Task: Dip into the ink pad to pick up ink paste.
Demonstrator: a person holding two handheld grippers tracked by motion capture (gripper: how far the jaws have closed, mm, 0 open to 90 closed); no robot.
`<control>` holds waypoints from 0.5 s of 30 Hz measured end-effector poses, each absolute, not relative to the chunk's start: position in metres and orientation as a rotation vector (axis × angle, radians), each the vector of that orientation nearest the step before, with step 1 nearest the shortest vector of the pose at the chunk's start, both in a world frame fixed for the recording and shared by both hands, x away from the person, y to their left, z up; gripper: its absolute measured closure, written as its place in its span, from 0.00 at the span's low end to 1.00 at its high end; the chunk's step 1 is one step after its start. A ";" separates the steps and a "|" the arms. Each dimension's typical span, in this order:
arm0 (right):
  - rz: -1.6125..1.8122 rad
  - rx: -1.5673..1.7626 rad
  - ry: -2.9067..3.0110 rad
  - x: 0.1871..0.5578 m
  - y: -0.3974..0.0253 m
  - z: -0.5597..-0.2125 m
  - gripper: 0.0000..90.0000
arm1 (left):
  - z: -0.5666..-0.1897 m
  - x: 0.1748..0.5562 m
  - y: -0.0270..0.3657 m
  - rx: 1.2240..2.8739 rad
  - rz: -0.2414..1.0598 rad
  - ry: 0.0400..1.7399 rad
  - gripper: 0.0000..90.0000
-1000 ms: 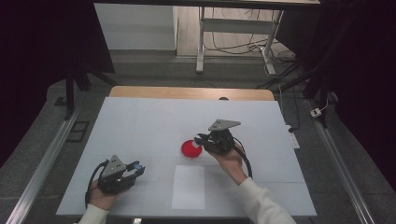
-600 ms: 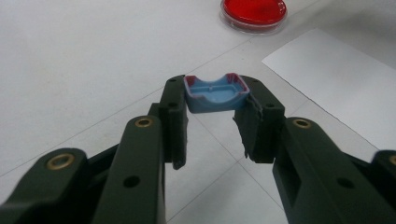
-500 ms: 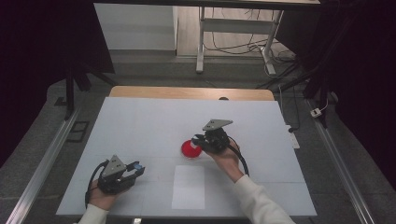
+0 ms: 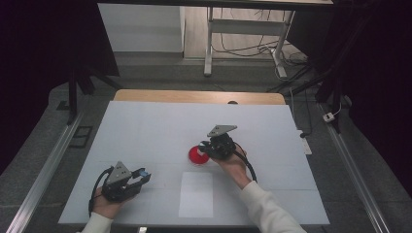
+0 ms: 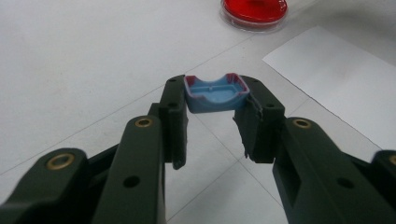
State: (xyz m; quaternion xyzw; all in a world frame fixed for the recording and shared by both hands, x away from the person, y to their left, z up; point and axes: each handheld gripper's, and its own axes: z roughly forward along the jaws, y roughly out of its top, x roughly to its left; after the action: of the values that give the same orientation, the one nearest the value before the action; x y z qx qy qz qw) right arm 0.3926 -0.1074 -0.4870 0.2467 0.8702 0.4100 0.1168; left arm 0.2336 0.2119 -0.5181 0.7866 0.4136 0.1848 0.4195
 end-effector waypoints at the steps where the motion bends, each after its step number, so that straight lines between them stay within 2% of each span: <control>1: 1.201 0.721 2.549 0.393 -0.107 -0.488 0.83 | -0.518 0.234 0.212 1.973 0.463 1.037 0.71; 15: 1.168 0.705 2.555 0.394 -0.103 -0.492 0.83 | -0.518 0.234 0.212 1.974 0.464 1.038 0.71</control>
State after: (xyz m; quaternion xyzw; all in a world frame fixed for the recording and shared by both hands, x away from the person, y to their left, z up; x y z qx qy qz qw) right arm 0.3938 -0.1026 -0.4922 0.2417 0.8755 0.4002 0.1220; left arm 0.2336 0.2119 -0.5182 0.7870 0.4139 0.1850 0.4184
